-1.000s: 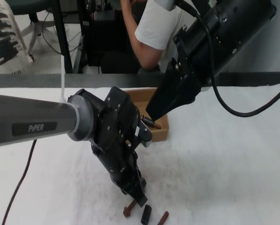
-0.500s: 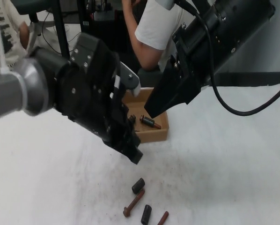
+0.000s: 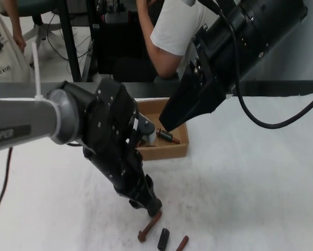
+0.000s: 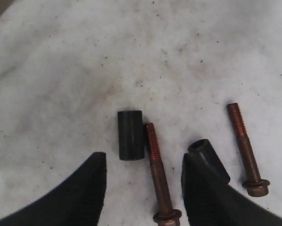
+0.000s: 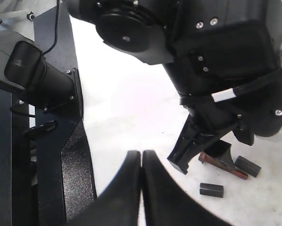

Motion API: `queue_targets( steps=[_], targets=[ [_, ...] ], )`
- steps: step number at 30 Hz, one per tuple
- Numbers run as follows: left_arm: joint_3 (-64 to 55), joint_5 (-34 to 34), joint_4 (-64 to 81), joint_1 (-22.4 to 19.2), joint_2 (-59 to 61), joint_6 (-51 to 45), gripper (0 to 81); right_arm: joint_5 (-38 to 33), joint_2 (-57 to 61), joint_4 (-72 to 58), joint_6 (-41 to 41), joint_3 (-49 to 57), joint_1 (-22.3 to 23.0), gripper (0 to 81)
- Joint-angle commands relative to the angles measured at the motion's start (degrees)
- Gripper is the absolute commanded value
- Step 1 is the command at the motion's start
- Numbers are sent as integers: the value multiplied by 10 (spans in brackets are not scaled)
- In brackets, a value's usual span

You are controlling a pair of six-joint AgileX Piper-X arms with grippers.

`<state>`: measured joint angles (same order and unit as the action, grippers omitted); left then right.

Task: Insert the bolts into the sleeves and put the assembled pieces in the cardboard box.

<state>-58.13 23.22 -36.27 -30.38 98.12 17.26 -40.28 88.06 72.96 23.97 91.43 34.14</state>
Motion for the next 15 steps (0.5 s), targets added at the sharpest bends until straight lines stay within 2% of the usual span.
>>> queue_targets(
  steps=[1,4,9,15],
  targets=[
    [-1,-5,0,1,17,-6,458,-8,-5,7,-4,0,-1,8],
    [-1,-5,4,1,27,-6,428,-8,-5,12,-4,0,-1,8],
    [-2,1,17,-2,30,-10,427,-8,-5,15,-4,0,-1,8],
    [-8,1,29,-29,30,-8,427,-8,-5,15,-4,0,-1,8]
  ],
)
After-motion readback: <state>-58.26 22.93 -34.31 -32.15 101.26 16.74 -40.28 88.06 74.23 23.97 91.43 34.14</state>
